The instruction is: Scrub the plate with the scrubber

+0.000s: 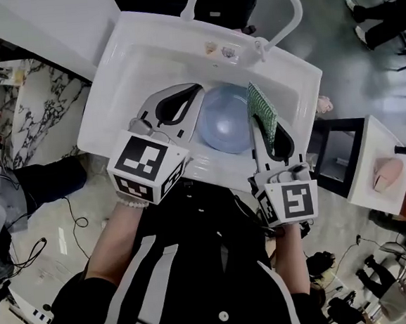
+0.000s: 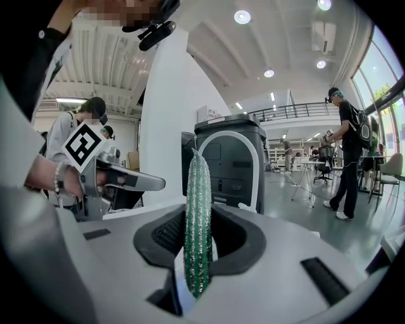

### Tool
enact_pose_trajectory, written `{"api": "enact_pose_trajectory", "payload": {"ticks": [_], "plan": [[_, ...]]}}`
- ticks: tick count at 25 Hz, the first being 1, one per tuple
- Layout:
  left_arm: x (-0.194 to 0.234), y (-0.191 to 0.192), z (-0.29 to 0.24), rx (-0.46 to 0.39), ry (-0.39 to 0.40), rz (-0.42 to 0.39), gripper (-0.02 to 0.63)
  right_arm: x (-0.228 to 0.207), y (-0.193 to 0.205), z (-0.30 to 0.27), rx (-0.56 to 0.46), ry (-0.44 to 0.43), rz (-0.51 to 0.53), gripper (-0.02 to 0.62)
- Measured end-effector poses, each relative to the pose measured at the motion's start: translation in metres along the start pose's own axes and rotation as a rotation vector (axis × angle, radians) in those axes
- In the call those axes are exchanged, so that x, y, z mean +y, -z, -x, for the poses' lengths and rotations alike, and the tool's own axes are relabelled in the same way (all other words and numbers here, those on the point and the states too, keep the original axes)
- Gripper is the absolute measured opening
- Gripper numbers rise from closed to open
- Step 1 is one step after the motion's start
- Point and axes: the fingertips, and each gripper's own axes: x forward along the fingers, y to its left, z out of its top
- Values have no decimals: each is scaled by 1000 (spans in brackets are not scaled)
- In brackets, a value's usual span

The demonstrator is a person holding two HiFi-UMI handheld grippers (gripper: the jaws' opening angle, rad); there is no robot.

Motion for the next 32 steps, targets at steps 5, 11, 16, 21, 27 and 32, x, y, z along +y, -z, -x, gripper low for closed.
{"api": "enact_pose_trajectory", "payload": {"ticks": [5,11,16,21,27,32], "plan": [[-4,3,-1,7,9,4,0,0,3,2,11,-2,6,94],[-8,4,-2,11,20,5,0,2,3,2,15,-12,12,93],[-10,6,-3,22,22,-5,0,3,4,1,22,-18,19,94],[-9,9,-2,24,27,-1,0,6,6,-2,27,-25,25,94],[-10,9,-3,30,26,-2,0,7,7,-3,36,-35,30,94],[-10,9,-2,32,27,-1,0,9,5,-4,32,-40,35,94]]}}
